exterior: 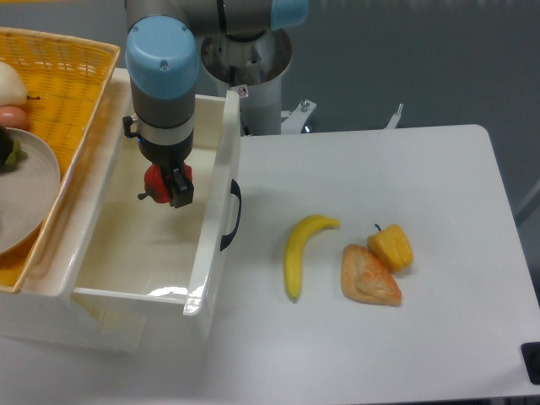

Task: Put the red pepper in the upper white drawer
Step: 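Hold the red pepper low inside the drawer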

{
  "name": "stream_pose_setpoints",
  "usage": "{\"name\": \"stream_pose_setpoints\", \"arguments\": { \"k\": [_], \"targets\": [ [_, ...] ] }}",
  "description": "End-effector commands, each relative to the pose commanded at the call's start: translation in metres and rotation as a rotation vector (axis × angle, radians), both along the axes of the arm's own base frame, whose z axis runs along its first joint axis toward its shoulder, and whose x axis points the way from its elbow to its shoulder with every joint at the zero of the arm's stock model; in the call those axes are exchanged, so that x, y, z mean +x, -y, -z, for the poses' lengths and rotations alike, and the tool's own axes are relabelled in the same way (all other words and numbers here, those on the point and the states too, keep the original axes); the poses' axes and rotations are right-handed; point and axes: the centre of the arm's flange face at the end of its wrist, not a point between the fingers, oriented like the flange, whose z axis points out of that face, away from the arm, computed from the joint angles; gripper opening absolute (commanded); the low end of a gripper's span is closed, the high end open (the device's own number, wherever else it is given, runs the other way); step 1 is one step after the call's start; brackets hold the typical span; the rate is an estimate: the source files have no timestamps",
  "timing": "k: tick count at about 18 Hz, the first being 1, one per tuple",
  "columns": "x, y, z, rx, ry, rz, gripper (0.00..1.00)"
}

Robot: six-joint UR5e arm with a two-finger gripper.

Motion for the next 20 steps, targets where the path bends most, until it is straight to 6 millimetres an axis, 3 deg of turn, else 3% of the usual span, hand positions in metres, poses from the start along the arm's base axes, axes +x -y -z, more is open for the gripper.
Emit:
{"name": "stream_pose_setpoints", "arguments": {
  "k": [20],
  "targets": [
    [-0.0008, -0.0024, 0.0067, -0.011, 0.006, 0.002, 0.74]
  ]
}}
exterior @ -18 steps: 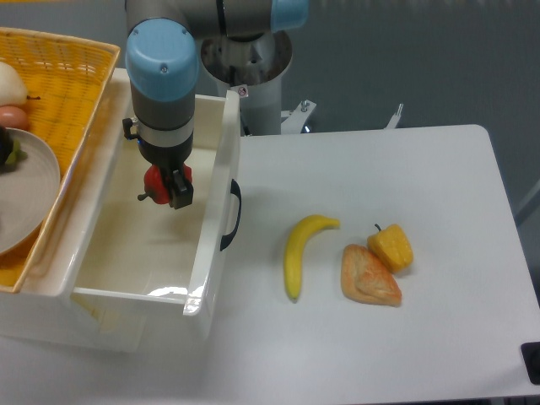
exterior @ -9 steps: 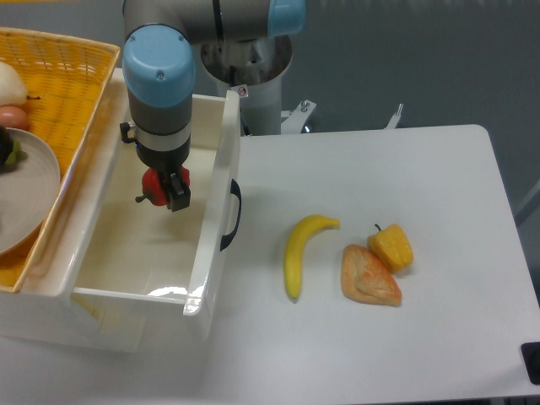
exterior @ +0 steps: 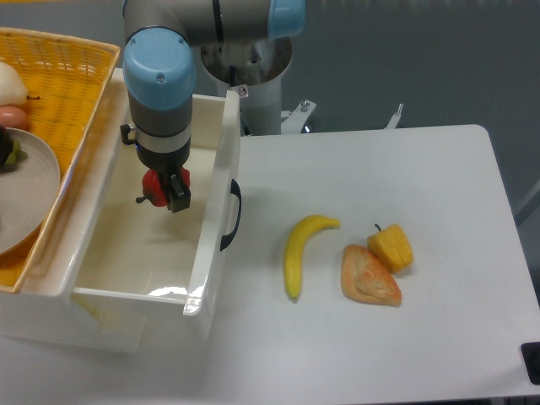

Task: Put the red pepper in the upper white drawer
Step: 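Hold the red pepper low inside the drawer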

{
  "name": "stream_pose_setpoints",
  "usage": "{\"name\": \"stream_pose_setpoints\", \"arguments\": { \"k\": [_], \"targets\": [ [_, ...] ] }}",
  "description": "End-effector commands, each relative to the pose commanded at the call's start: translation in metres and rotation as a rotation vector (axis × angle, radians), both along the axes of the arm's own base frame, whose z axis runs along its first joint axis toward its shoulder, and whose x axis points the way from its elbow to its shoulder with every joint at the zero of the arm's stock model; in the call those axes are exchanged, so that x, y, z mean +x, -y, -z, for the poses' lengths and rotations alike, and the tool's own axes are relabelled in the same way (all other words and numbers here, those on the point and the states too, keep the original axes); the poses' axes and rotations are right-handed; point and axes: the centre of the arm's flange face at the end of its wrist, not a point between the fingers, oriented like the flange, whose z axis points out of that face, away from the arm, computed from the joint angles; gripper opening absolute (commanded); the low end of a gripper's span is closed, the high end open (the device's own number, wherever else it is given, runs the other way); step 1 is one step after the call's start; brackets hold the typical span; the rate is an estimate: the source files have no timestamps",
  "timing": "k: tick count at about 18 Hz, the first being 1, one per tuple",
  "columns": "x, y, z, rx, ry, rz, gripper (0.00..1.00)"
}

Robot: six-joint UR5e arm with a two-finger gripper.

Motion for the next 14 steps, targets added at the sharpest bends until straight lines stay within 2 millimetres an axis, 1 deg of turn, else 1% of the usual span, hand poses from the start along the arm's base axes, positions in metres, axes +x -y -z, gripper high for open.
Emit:
{"name": "stream_pose_setpoints", "arguments": {
  "k": [5, 14],
  "targets": [
    [0.0008, -0.0005, 0.0061, -0.008, 0.007, 0.001, 0.74],
    [0.0003, -0.0013, 0.0094, -0.013, 0.011, 0.001, 0.75]
  ]
}}
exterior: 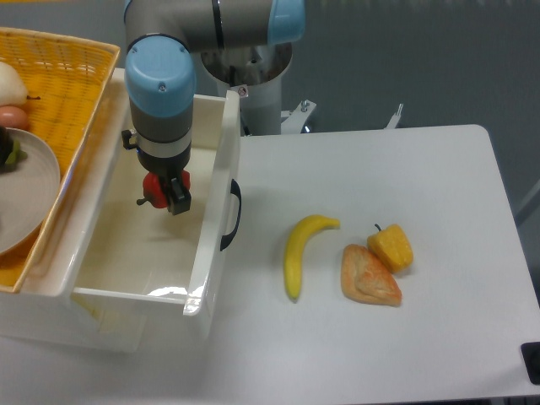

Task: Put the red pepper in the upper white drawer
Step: 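Hold the red pepper low inside the drawer, then open the gripper to release the red pepper on the drawer floor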

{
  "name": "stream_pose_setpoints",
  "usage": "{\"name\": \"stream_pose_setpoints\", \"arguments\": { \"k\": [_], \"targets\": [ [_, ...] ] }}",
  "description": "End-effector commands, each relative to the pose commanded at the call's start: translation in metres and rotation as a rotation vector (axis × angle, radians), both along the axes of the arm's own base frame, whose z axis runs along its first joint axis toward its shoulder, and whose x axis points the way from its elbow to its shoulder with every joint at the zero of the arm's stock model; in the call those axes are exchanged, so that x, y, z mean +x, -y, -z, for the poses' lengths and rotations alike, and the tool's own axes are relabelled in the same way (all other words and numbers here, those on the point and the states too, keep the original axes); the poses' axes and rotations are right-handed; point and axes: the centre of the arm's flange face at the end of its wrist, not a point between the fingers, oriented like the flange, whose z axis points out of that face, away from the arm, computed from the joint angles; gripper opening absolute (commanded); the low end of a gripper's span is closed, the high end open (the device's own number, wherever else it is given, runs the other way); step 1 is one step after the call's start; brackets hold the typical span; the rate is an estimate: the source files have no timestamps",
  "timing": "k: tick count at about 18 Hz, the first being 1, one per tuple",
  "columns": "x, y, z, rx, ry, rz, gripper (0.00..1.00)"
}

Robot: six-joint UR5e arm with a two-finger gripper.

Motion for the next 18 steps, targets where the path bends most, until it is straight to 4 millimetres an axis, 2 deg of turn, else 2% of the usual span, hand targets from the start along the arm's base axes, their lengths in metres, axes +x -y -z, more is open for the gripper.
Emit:
{"name": "stream_pose_setpoints", "arguments": {
  "k": [14, 18],
  "targets": [
    [0.0001, 0.0002, 0.0007, -0.001, 0.001, 0.001, 0.79],
    [0.0001, 0.0002, 0.0007, -0.001, 0.001, 0.001, 0.88]
  ]
}}
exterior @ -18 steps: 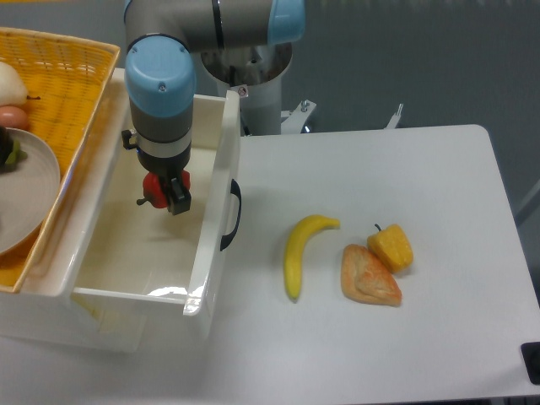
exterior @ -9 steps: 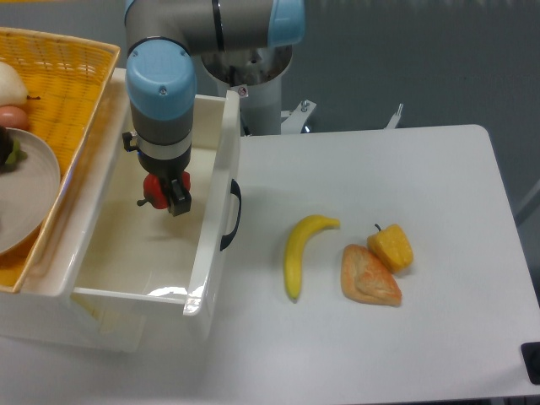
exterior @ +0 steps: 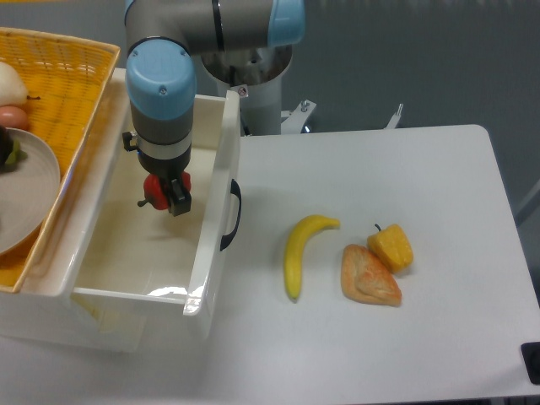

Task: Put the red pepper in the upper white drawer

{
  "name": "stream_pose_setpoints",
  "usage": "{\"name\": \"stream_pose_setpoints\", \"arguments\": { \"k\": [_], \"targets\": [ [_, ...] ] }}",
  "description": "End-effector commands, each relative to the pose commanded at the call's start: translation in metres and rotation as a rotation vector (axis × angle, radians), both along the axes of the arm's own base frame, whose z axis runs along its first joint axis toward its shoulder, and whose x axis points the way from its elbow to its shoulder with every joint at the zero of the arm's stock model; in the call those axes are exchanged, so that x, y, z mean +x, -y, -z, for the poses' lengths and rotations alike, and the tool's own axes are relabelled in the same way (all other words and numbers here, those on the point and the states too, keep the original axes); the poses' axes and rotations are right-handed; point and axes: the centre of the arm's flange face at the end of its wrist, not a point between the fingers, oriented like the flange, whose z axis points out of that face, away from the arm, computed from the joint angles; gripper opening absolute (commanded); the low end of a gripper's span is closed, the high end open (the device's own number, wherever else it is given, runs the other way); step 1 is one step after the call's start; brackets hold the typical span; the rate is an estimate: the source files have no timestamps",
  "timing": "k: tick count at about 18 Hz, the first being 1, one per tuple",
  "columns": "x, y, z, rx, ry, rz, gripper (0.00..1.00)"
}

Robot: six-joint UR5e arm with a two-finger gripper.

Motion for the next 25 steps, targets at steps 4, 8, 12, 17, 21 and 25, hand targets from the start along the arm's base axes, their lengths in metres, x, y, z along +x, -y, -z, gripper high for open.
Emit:
{"name": "stream_pose_setpoints", "arguments": {
  "k": [4, 8, 12, 17, 21, 25],
  "targets": [
    [0.000, 0.000, 0.000, 0.001, -0.001, 0.000, 0.90],
    [0.000, 0.000, -0.002, 0.004, -0.003, 0.000, 0.90],
    [0.001, 0.002, -0.008, 0.014, -0.007, -0.002, 0.90],
    [-0.002, 0.006, -0.019, 0.031, -0.017, -0.009, 0.90],
    [-0.009, 0.018, -0.036, 0.061, -0.028, -0.033, 0.90],
    [-0.016, 0.030, -0.053, 0.088, -0.041, -0.059, 0.90]
  ]
}}
